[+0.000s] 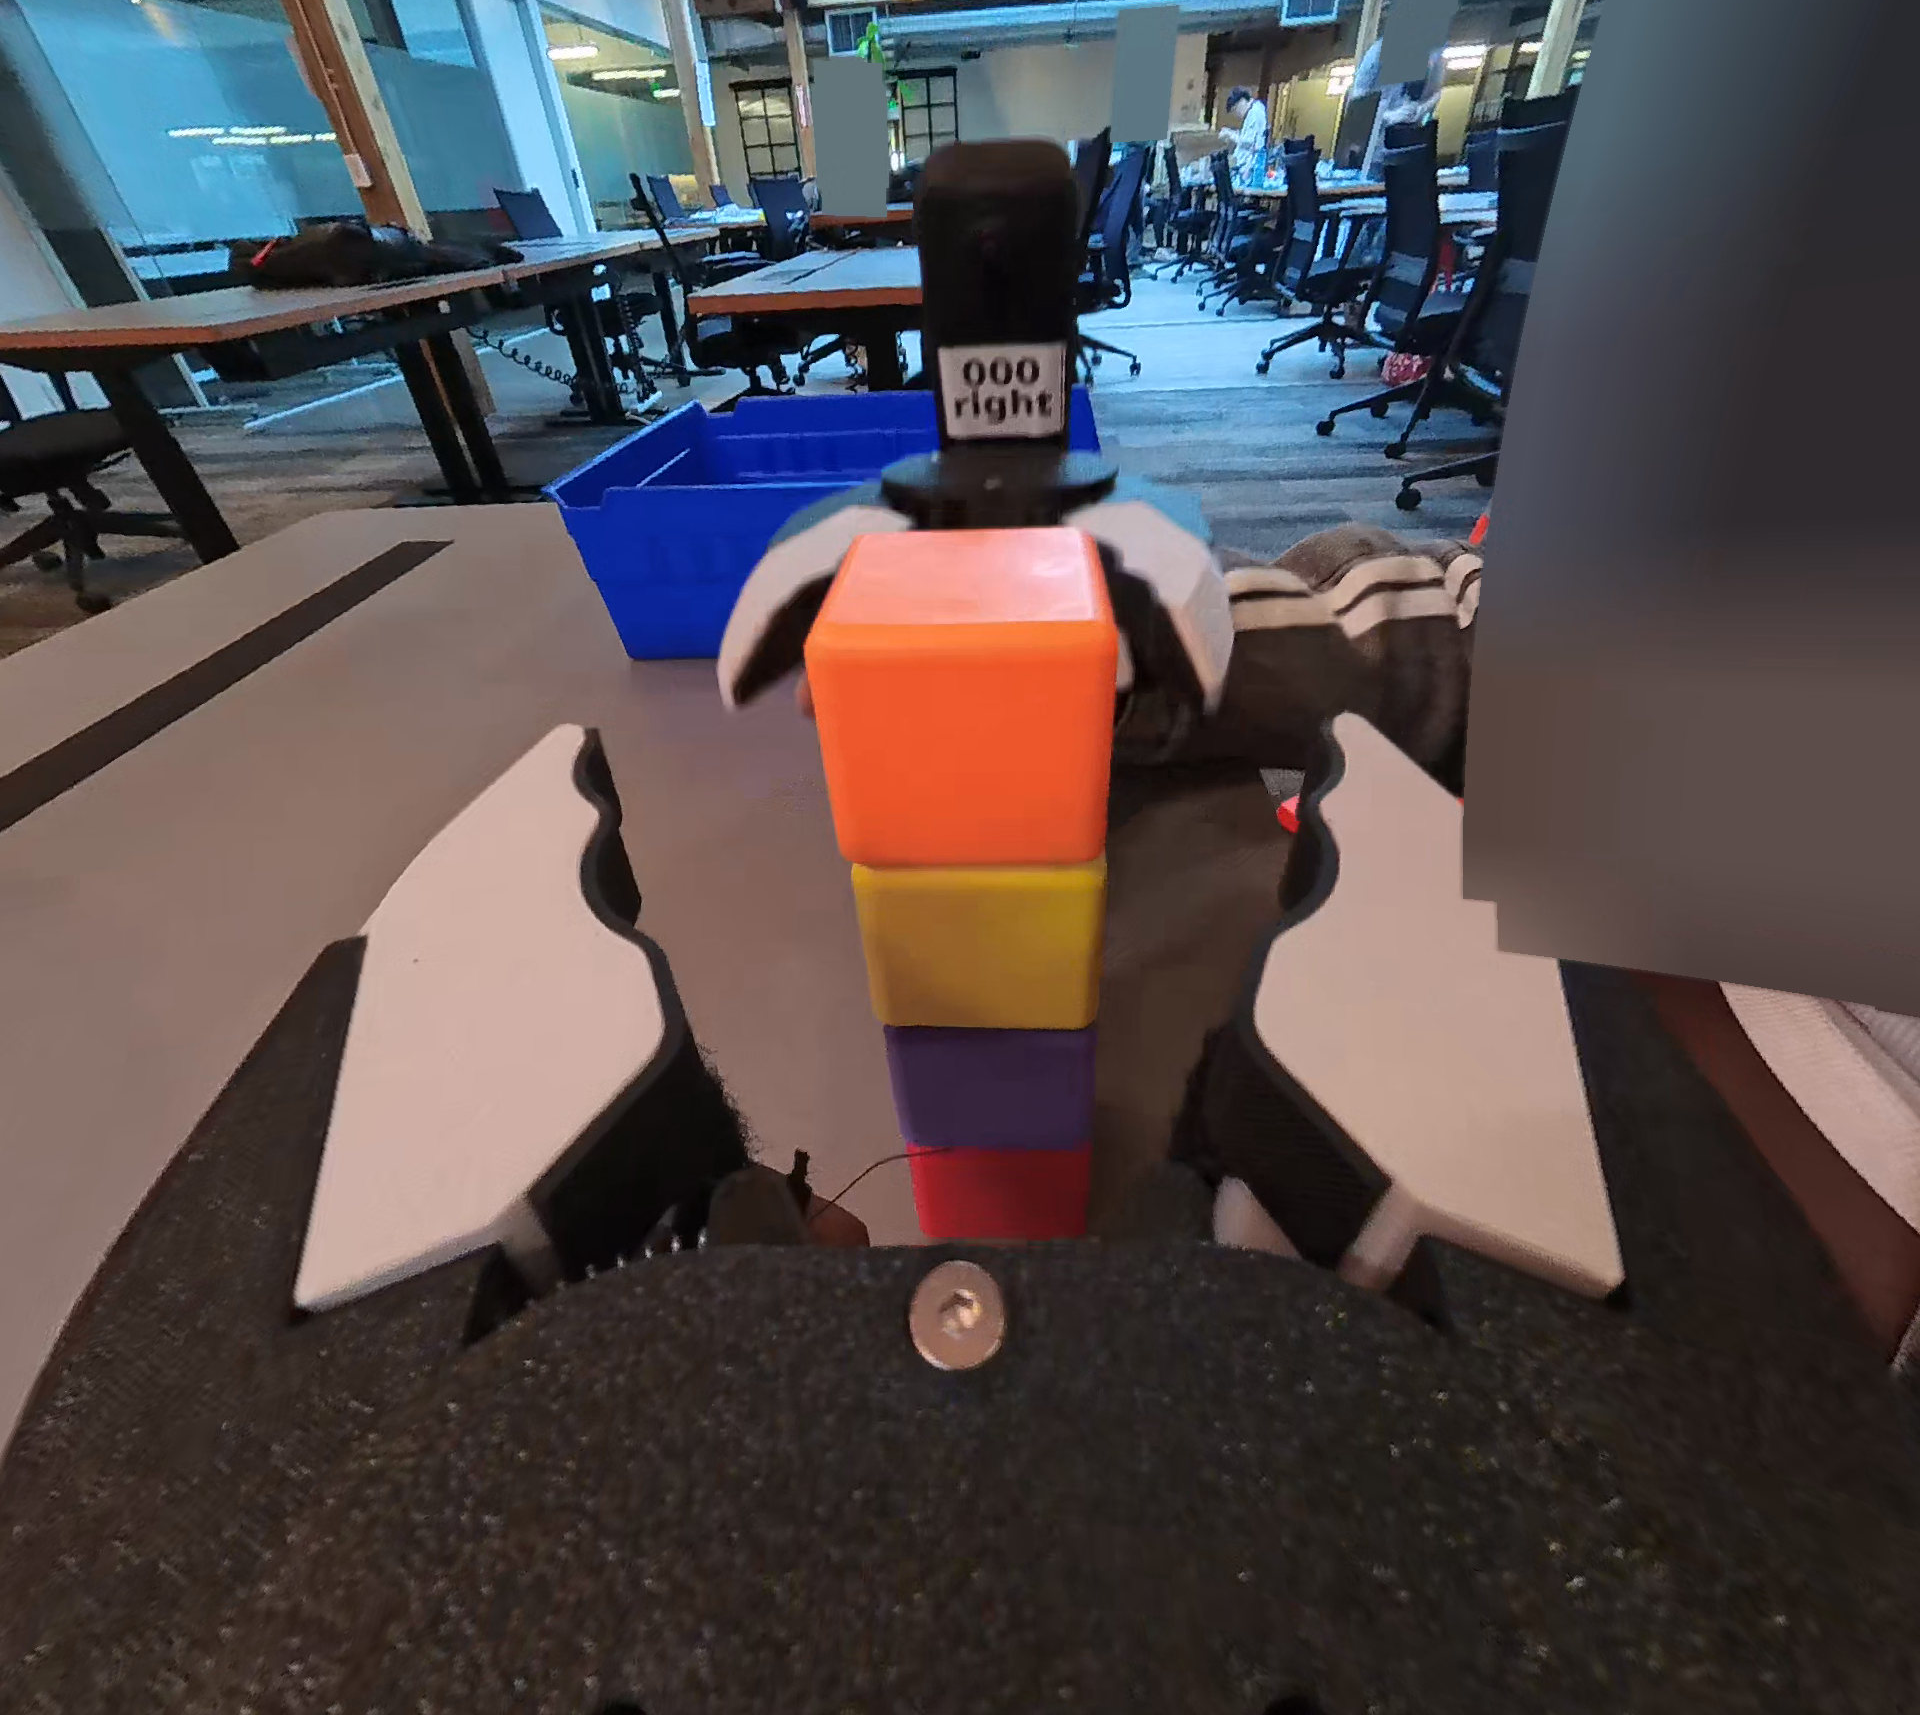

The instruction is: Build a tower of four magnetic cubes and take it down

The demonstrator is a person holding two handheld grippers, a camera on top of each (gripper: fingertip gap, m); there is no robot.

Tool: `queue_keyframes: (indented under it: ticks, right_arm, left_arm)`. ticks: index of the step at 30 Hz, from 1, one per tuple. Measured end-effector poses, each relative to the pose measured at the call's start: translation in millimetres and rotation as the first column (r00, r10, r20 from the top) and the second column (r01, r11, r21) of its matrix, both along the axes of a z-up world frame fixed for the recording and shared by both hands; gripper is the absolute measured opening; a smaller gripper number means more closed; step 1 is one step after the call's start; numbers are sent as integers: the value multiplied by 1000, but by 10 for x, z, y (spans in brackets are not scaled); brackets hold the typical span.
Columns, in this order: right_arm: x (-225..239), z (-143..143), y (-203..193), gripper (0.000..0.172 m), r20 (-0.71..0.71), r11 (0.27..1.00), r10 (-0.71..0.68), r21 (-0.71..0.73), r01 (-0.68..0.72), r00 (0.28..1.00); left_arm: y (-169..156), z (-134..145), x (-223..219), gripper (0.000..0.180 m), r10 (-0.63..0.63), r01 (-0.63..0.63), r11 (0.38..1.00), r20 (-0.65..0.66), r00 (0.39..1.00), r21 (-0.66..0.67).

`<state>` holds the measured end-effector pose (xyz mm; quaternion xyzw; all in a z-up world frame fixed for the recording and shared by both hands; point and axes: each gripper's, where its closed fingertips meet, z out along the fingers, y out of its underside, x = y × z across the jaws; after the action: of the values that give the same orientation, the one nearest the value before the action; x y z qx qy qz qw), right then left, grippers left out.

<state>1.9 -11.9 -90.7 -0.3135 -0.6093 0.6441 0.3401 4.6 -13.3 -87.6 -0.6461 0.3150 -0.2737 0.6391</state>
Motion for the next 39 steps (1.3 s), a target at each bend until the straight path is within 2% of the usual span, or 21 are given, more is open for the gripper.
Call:
queue_keyframes:
  ticks: [1, 5, 8, 15, 21, 28, 34, 39]
  right_arm:
    - [46, 34, 29, 98, 11, 1000, -7, 2, 7, 1000]
    - [187, 99, 121, 117, 63, 996, -65, 61, 61, 996]
    - [221, 140, 97, 115, 54, 994, -67, 92, 62, 996]
    - [238, 36, 47, 113, 106, 990, -43, 135, 28, 993]
    - [283, -157, 80, 113, 214, 978, -50, 211, 4, 976]
    - [343, -521, 200, 112, 355, 917, -147, 398, -7, 923]
    - [393, -782, 267, 113, 458, 880, -198, 473, -49, 867]
    - [430, -947, 298, 116, 518, 854, -230, 514, -85, 824]
  left_arm:
    - [-7, -12, -12, 123, 4, -4, 1000, -12, 1000, -10]
    - [-67, 24, -47, 123, 14, -14, 1000, -28, 1000, -1]
    - [-106, 87, -23, 120, -2, 2, 999, -2, 1000, 39]
    - [-130, 18, -59, 120, -4, 4, 1000, -13, 1000, -2]
    - [-165, -221, -129, 115, 24, -42, 995, -194, 981, -93]
    - [-239, -603, -166, 125, -26, -68, 972, -391, 920, -226]
    - [-303, -911, -251, 126, -73, -120, 933, -504, 861, -340]
    - [-325, -1030, -280, 126, -96, -139, 911, -528, 844, -388]
